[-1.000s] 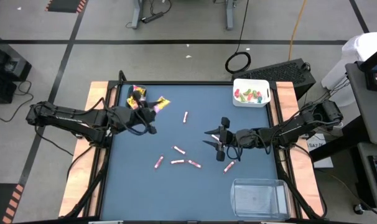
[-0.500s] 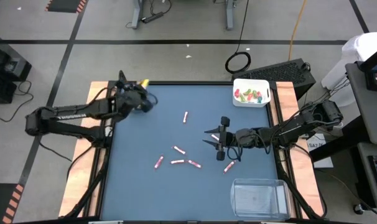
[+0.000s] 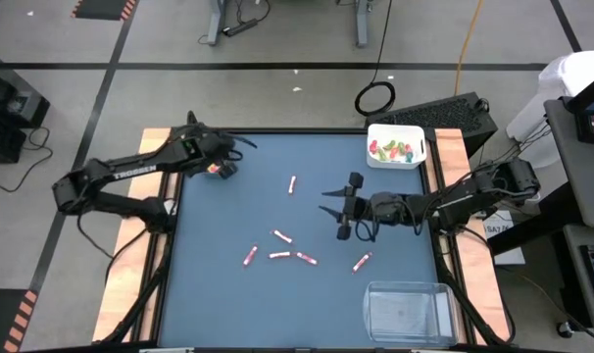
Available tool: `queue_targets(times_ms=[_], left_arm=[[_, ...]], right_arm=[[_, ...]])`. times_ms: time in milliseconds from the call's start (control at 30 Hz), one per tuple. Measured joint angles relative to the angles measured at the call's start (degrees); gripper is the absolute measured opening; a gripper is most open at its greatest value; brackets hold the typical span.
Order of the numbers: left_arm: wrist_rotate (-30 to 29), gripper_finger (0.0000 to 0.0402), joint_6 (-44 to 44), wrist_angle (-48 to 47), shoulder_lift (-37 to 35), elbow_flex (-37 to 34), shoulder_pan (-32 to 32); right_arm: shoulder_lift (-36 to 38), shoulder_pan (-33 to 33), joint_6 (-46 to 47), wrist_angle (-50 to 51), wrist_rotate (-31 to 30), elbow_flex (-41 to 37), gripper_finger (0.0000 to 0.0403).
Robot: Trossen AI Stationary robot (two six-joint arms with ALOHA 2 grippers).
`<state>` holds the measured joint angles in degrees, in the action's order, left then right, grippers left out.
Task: Sort candy
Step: Put the yellow candy pack into the blue bin
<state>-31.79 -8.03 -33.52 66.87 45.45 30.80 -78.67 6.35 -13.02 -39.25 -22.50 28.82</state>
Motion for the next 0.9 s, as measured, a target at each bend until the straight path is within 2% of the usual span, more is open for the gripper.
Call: queue_targets(times_ms=[233,433,533,767,900], left_arm=[[-0.2,0.0091,-4.6,-1.4,7.7,0.0,3.6],[-4.0,0.0101,-4.5,-3.8,10.8,0.0,5.6],[-3.7,0.0134,-4.9,-3.8,10.9,0.0,6.6],[-3.6,0.0238,-4.9,-5.2,10.9,0.0,6.6],[-3.6,0.0258,-2.3,-10.9,10.8,2.2,5.0]], right_arm=[[0.0,-0.8,1.5,1.5,0.1,0.0,0.0164],[0.0,-0.8,1.6,2.0,0.1,0.0,0.0164],[0.0,-0.8,1.6,2.0,0.1,0.0,0.0164],[0.0,-0.7,1.9,2.0,0.1,0.0,0.0164],[0.0,-0.7,1.9,2.0,0.1,0.0,0.0164]])
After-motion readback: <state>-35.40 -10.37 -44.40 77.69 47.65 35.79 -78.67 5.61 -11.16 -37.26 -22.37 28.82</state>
